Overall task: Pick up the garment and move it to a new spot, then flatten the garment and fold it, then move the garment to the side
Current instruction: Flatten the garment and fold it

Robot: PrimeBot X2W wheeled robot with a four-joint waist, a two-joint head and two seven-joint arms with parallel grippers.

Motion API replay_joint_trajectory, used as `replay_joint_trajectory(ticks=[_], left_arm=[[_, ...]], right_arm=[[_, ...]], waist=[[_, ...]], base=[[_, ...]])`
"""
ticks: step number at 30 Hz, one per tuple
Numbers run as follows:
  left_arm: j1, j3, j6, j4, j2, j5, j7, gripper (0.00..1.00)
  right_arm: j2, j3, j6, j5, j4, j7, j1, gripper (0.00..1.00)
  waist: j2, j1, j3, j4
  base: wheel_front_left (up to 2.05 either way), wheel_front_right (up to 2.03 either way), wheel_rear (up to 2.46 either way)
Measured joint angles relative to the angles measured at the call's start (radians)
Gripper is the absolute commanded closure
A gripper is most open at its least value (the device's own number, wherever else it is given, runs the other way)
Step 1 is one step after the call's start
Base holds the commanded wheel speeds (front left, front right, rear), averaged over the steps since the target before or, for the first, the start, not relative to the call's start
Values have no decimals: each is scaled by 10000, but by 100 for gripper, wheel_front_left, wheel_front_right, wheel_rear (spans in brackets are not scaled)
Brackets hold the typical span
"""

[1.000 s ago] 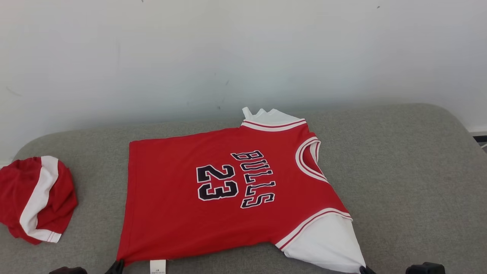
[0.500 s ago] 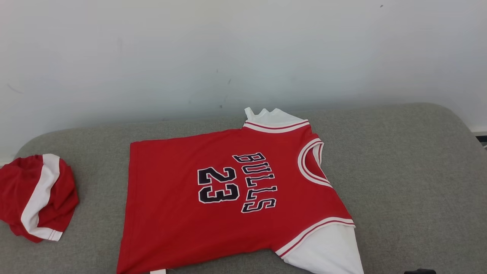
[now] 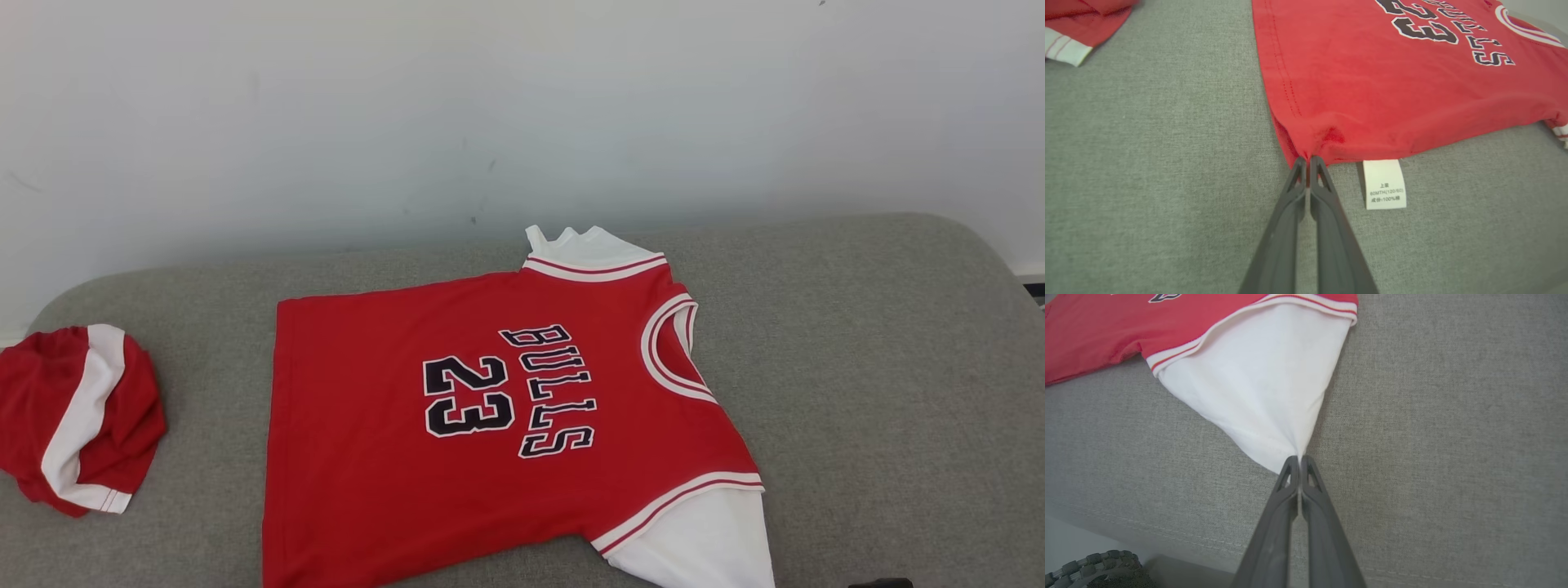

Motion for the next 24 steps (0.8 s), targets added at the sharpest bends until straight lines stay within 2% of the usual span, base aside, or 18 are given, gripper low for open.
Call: replay_joint_trajectory(ticks=[8,16,19,20,21,22,24], left_arm=[[-71,-36,-163,537,-54,-4,-4,100],[-279,-77,-282,1032,-393,-56,-94,100],[-422,-113,-370,1177,-499,-56,-104,95],[-432,-121,-449,1315,-531,-56,-119,90],[-432,-123,-449,1386,-545,-56,-163,55],[-433,-123,-451,1436,-550,-56,-194,23],[-441,-123,-456,1513,-558,-56,-209,3]], right_arm=[[102,111,-82,-109,412,4,-169,100],[236,242,-111,-288,926,-2,-525,100],[307,267,-111,-288,1037,-12,-552,100],[368,293,-111,-288,1154,-15,-579,87],[384,299,-111,-288,1214,-25,-596,51],[399,297,-111,-288,1256,-33,-614,2],[431,291,-111,-288,1315,-96,-679,0]], waist=[[0,0,84,26],[0,0,135,43],[0,0,138,46],[0,0,137,47],[0,0,136,48],[0,0,134,49],[0,0,127,51]], base=[[0,0,0],[0,0,0],[0,0,0],[0,0,0],[0,0,0],[0,0,0],[0,0,0]])
